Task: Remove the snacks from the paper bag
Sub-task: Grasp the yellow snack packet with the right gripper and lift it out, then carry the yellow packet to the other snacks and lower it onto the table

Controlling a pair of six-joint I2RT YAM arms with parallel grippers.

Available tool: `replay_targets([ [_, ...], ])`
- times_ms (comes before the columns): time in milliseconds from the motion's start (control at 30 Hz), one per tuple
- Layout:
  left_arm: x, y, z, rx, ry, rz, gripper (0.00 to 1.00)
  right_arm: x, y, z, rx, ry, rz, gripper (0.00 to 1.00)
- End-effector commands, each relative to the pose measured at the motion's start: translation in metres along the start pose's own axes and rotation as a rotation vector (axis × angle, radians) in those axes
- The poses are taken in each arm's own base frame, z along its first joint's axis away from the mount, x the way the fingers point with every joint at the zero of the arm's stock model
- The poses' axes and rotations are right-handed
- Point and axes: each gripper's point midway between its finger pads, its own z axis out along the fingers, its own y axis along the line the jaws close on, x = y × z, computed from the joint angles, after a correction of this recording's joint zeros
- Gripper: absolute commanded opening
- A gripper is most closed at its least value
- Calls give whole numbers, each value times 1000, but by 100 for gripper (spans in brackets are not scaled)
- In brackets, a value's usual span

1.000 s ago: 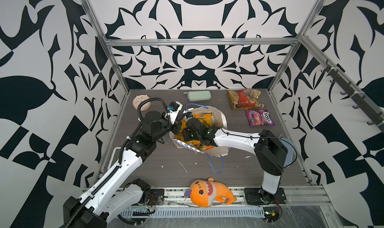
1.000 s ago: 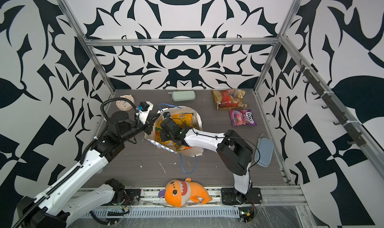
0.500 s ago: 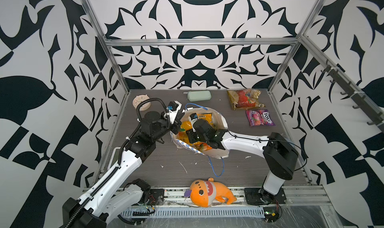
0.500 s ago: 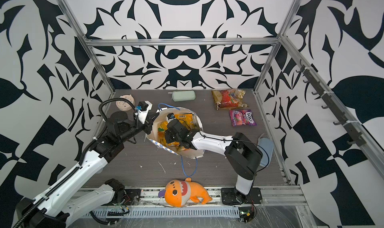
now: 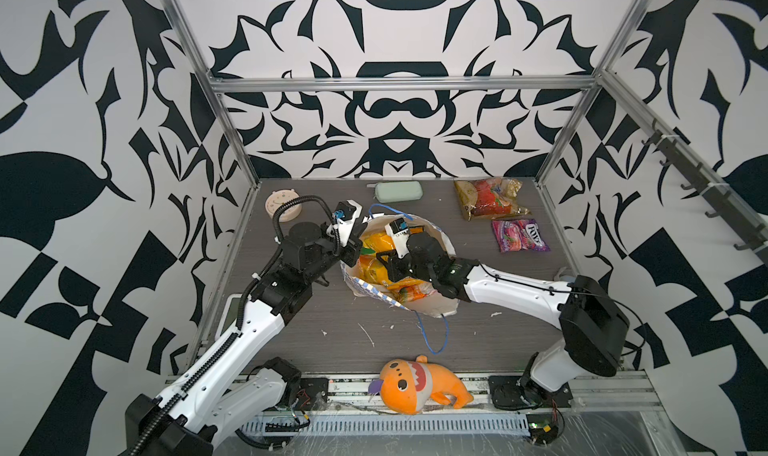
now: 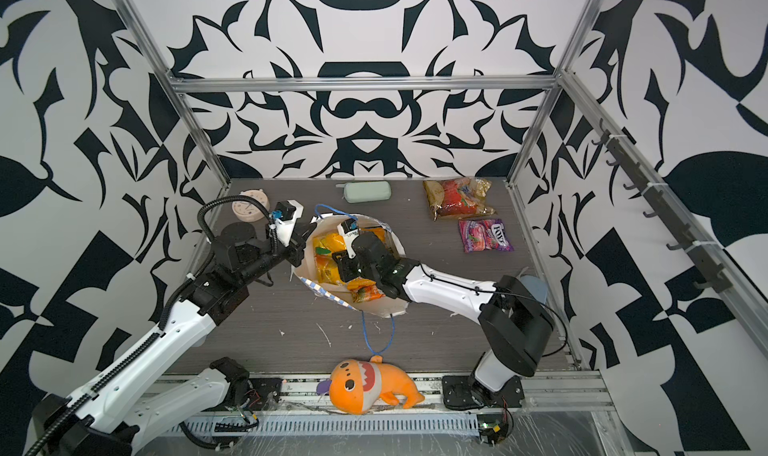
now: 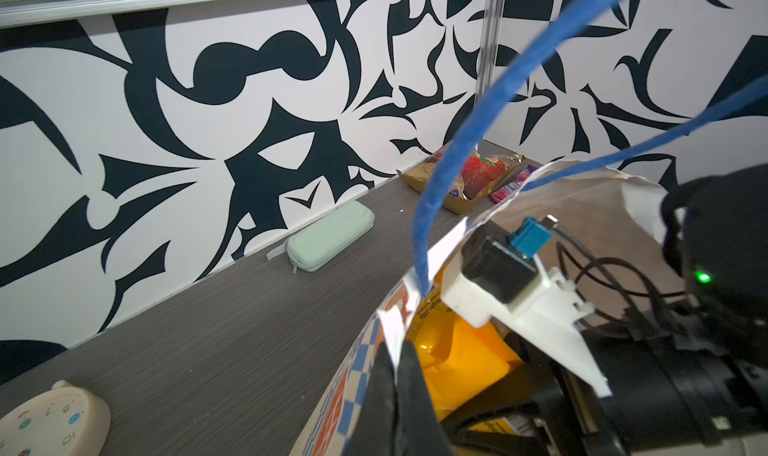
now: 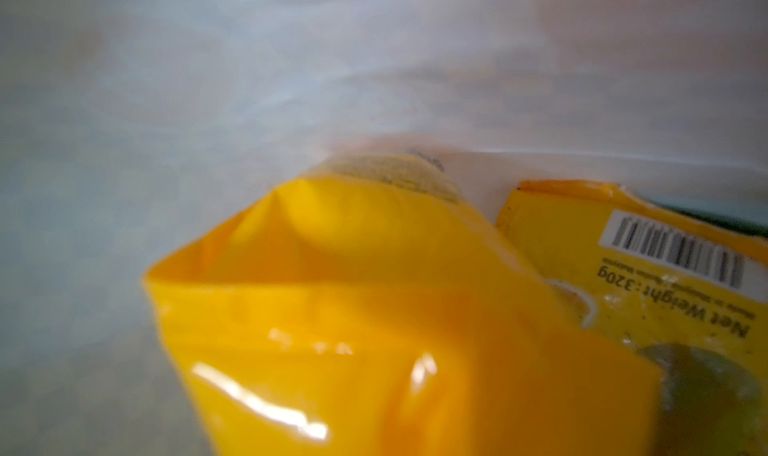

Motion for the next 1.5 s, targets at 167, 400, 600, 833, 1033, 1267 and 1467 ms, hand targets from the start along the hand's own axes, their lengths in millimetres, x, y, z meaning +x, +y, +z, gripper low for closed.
replay_targets([
  [167,-22,9,-2,-52,-72,5,0,-63,36,-38,-133,-225,-104,0],
  [400,-20,18,-2,-103,-71,-2,0,-69,30,-50,-147,-250,-92,0],
  [600,-20,22,-2,-129,-74,-6,0,-79,33,-63,-198,-269,-105,0],
  [833,-20,26,-3,-151,-78,-8,0,-93,48,-86,-267,-273,-154,0],
  [1033,-20,34,-2,-198,-77,-12,0,-113,52,-107,-310,-275,-158,0],
  [1267,-22,42,-8,-247,-94,-15,0,-139,46,-142,-296,-332,-182,0],
  [1467,-24,45,-8,-266,-99,-15,0,-161,37,-176,-284,-395,-175,0],
])
